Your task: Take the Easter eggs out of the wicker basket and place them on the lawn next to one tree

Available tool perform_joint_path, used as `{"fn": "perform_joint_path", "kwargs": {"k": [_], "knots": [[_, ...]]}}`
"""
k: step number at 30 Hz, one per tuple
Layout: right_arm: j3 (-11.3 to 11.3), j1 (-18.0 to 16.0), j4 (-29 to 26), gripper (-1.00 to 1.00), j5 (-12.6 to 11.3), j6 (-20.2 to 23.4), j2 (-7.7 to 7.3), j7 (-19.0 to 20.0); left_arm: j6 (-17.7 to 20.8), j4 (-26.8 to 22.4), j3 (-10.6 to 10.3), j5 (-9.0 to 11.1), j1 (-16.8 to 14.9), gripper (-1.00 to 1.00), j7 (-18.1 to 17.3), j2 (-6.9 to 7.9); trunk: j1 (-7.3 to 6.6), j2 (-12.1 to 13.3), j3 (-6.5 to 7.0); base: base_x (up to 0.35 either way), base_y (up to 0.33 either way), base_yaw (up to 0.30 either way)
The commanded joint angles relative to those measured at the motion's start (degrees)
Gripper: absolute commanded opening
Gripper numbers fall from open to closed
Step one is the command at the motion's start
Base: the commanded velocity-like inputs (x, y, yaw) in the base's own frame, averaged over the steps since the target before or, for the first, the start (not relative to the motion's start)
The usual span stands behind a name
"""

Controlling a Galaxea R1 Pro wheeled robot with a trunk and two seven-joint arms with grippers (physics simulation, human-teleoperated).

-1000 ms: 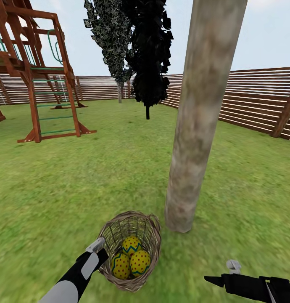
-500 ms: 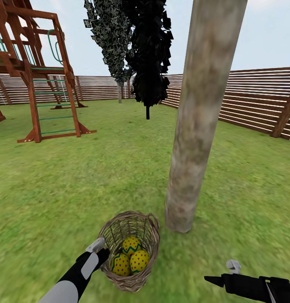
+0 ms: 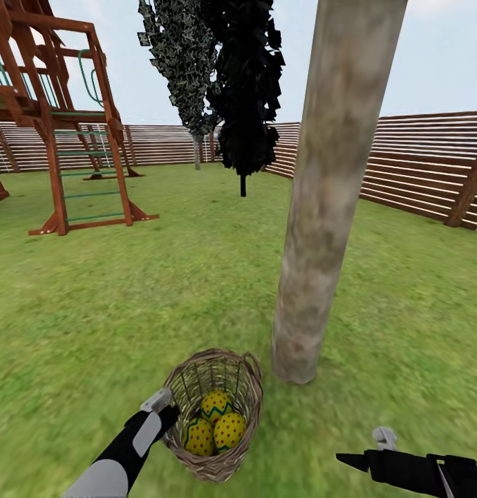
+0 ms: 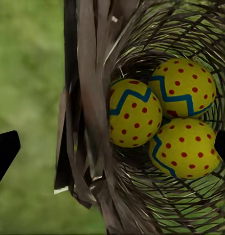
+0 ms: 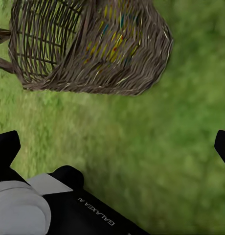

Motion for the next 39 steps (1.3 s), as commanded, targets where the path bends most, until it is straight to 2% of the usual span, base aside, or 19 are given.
{"fn": "perform_joint_path", "kwargs": {"k": [1,5,10,14,15,17,18,19,20,21,23,25,28,30,34,35,37,38,39], "knots": [[-0.3,-0.1,-0.1,1.0,0.4,0.5,0.03,0.4,0.4,-0.8,0.1,0.6,0.0,1.0,0.4,0.0,-0.23,0.4,0.13,0.0,0.0,0.0],[-0.2,-0.1,0.2,1.0,0.4,0.5,0.13,0.4,1.4,-3.5,0.2,0.6,-0.1,1.0,0.4,0.41,-1.11,2.0,0.85,0.0,0.0,0.0],[-0.2,-0.1,1.6,1.0,0.6,0.4,0.19,0.4,8.8,-11.3,1.3,0.8,0.0,1.0,0.4,0.84,-2.21,4.0,1.74,0.0,0.0,0.0],[-0.3,-0.1,1.7,1.0,0.6,0.2,0.08,0.4,13.8,-15.2,2.5,1.3,0.3,1.0,0.1,0.95,-3.09,5.6,2.46,0.0,0.0,0.0],[-0.3,-0.1,1.7,1.0,0.6,0.2,0.06,0.4,14.4,-16.0,2.7,1.6,0.4,1.0,0.1,1.2,-3.31,6.0,2.64,0.0,0.0,0.0],[-0.3,-0.1,1.7,1.0,0.6,0.2,0.03,0.4,17.0,-18.3,3.4,3.4,0.4,1.0,0.0,2.93,-3.75,6.8,3.0,0.0,0.0,0.0],[-0.2,-0.1,1.7,1.0,0.8,0.2,-0.03,0.5,19.1,-19.6,3.7,5.1,0.4,1.0,0.0,3.52,-3.97,7.2,3.18,0.0,0.0,0.0],[-0.1,-0.1,1.6,1.0,0.9,0.2,-0.1,0.6,24.5,-23.3,4.4,9.7,0.5,1.0,0.0,4.38,-4.19,7.6,3.36,0.0,0.0,0.0],[-0.2,-0.1,1.6,1.0,0.8,0.3,-0.09,0.7,25.9,-24.4,4.5,10.9,0.5,1.0,0.0,4.61,-4.41,8.0,3.54,0.0,0.0,0.0],[-0.2,-0.1,1.3,1.0,0.6,0.3,-0.07,1.1,29.3,-27.5,4.6,14.0,0.5,1.0,0.1,5.32,-4.63,8.4,3.72,0.0,0.0,0.0],[-0.2,-0.1,-0.1,1.0,0.3,0.4,-0.03,1.8,32.4,-31.0,4.8,16.8,0.6,1.0,0.0,6.18,-5.07,9.2,4.08,0.0,0.0,0.0],[-0.2,-0.4,-2.3,1.0,0.3,0.7,0.04,2.1,33.3,-32.6,4.9,17.8,0.7,1.0,0.0,6.54,-5.5,10.0,4.44,0.0,0.0,0.0],[-0.1,-0.5,-9.0,1.0,0.7,1.0,0.15,1.4,33.9,-34.2,4.9,21.7,0.7,1.0,0.0,6.72,-6.16,11.2,4.98,0.0,0.0,0.0],[0.0,-0.6,-14.7,1.0,0.9,1.7,0.32,-0.2,34.0,-35.0,4.8,27.6,0.6,1.0,0.0,6.98,-6.6,12.0,5.33,0.0,0.0,0.0],[0.0,-0.6,-21.4,1.0,0.8,4.6,0.68,-3.2,34.0,-37.9,4.9,33.9,0.6,1.0,0.0,7.1,-7.48,13.6,6.05,0.0,0.0,0.0],[0.3,-0.7,-25.6,1.0,1.0,7.1,1.88,-5.5,34.0,-38.6,4.9,37.9,0.6,1.0,0.0,7.13,-7.7,14.0,6.23,0.0,0.0,0.0],[1.7,-0.7,-27.1,1.0,1.4,8.0,2.35,-7.5,34.0,-38.9,4.8,40.8,0.6,1.0,0.0,7.11,-8.14,14.8,6.59,0.0,0.0,0.0],[3.8,-0.7,-27.6,1.0,2.1,8.3,2.53,-8.9,34.0,-39.1,4.4,42.1,0.6,1.0,0.0,7.02,-8.14,14.8,6.59,0.0,0.0,0.0],[5.6,-0.7,-27.6,1.0,2.6,8.4,2.63,-9.9,34.0,-39.2,4.2,42.3,0.6,1.0,0.1,7.01,-8.14,14.8,6.59,0.0,0.0,0.0]]}}
